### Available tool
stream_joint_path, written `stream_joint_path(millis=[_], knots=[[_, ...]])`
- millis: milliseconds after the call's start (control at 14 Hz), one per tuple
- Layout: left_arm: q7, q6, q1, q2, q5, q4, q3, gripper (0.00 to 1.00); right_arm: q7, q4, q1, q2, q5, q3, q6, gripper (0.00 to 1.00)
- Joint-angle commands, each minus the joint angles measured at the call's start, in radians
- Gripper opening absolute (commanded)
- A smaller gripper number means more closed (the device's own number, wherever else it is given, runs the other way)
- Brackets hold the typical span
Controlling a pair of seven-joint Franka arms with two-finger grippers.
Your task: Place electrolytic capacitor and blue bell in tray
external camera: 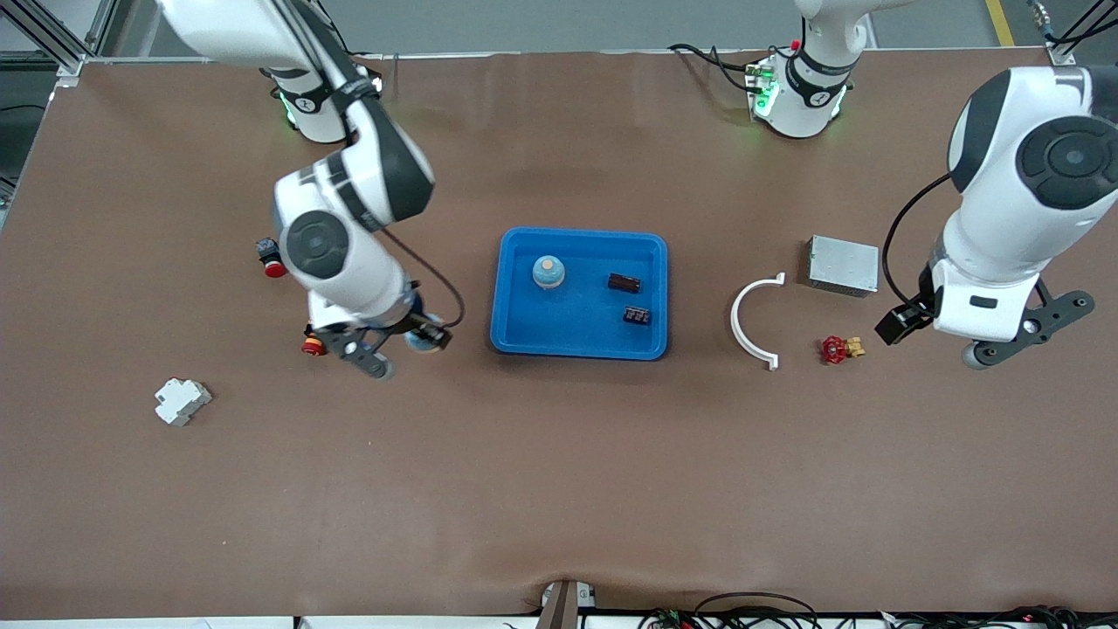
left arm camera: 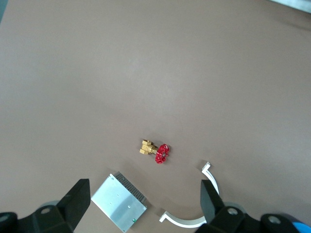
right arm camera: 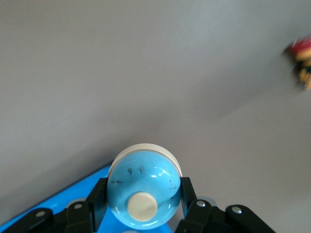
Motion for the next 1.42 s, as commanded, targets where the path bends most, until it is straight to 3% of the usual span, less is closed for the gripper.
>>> stream_joint_path(millis=[0, 214, 356, 499, 641, 855, 1068, 1353], knots=[[0.099, -0.039, 0.007, -0.045, -0.005, 0.012, 0.001, 1.00, 0.124, -0.025, 0.075, -0.023, 0.005, -0.016, 0.008, 0.00], [0.246, -0.047, 0.014, -0.095, -0.019, 0.019, 0.004, 1.00, 0.230, -0.031, 0.139, -0.017, 0.003, -0.016, 0.019, 0.00], [0.323, -0.094, -0.059, -0.132, -0.072, 0.018, 0.090, 1.00, 0.293, -0.034, 0.167, -0.012, 0.003, -0.016, 0.059, 0.00], [0.455, -0.105, -0.159, -0.164, -0.144, 0.012, 0.228, 1.00, 0.336, -0.034, 0.192, 0.020, 0.003, -0.016, 0.109, 0.00], [0.533, -0.155, -0.174, -0.204, -0.212, 0.010, 0.280, 1.00, 0.368, -0.034, 0.199, 0.058, 0.003, -0.016, 0.171, 0.00], [0.573, -0.243, -0.208, -0.249, -0.226, 0.009, 0.328, 1.00, 0.393, -0.034, 0.218, 0.118, 0.002, -0.018, 0.244, 0.00], [0.630, -0.245, -0.184, -0.305, -0.345, -0.042, 0.349, 1.00, 0.396, -0.031, 0.221, 0.166, -0.015, -0.022, 0.270, 0.00], [0.699, -0.246, -0.193, -0.373, -0.355, -0.089, 0.377, 1.00, 0.454, -0.022, 0.225, 0.224, -0.056, -0.022, 0.313, 0.00]])
